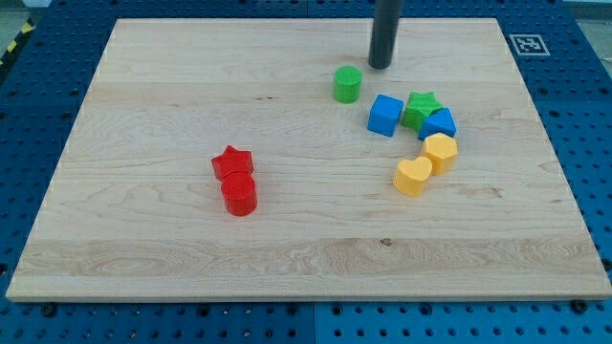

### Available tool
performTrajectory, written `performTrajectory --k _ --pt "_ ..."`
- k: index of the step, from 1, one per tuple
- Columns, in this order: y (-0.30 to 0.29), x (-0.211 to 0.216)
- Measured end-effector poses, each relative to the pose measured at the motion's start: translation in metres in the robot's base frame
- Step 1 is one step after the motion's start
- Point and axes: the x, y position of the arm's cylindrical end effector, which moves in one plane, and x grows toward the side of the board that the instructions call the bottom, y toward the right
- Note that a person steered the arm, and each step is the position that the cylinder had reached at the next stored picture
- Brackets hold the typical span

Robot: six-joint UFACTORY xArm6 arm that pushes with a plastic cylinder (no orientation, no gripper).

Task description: Slide green circle to red star

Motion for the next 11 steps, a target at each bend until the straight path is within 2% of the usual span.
performTrajectory --k 3,5,11 --pt "-0.061 0.053" --pt "-0.11 0.057" --pt "-0.12 0.056"
